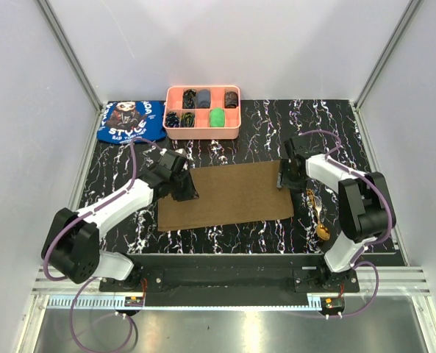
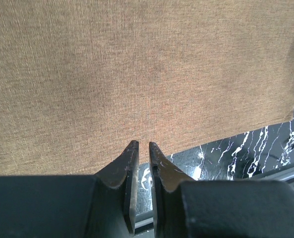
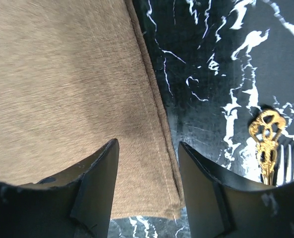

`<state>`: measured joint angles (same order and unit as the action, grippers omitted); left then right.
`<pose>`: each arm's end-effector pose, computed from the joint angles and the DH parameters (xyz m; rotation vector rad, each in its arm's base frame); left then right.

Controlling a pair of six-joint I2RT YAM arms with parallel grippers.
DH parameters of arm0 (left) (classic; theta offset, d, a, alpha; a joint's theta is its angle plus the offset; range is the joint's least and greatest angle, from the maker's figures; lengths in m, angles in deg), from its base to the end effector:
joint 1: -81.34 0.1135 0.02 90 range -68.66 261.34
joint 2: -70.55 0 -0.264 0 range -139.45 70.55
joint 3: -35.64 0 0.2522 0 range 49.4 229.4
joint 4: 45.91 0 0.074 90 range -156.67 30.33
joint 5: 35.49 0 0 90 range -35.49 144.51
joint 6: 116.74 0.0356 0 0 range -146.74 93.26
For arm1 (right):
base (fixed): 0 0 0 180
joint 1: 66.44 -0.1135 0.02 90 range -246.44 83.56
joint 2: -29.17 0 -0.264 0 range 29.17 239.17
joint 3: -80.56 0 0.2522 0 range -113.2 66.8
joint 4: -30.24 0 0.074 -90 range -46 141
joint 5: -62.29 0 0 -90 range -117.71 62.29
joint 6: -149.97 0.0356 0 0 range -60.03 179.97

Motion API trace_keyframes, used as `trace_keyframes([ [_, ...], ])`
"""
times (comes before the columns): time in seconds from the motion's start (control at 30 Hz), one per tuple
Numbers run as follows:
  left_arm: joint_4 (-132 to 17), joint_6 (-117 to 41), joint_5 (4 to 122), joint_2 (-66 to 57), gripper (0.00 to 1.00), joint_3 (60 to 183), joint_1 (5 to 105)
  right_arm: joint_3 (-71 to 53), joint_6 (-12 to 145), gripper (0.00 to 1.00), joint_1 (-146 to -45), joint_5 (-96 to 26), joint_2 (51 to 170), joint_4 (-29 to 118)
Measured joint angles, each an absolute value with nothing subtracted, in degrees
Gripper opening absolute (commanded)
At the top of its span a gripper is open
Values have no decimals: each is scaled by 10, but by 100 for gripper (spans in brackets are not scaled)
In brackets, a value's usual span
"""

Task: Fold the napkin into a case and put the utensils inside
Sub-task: Pick up the rectangle-folded napkin from the center of the board.

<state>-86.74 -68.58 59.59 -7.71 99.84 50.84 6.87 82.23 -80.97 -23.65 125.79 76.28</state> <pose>0.2344 -0.1417 0.2212 -0.2237 2.6274 -0.5867 0.3123 0.0783 0.1753 0.2049 2.7629 0.0691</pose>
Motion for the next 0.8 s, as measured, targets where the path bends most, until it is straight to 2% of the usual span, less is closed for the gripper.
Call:
trace_keyframes([
  [0.17,-864,-691,603,-71,17,994,508,60,819,58,-815,-223,1294,767],
  [0.27,-862,-690,604,-62,17,994,508,51,818,49,-815,-222,1302,764],
  [0.3,-860,-690,606,-59,18,994,508,47,817,42,-815,-221,1306,767],
  [0.4,-857,-690,606,-56,18,994,508,41,819,32,-815,-221,1312,769],
  [0.43,-855,-690,608,-56,18,994,508,40,821,24,-815,-222,1314,768],
  [0.53,-847,-692,618,-64,18,995,508,37,826,12,-816,-224,1317,768],
  [0.7,-815,-710,638,-125,16,1001,506,36,833,1,-818,-222,1316,766],
  [0.8,-800,-725,646,-190,13,1029,502,37,833,0,-818,-209,1308,771],
])
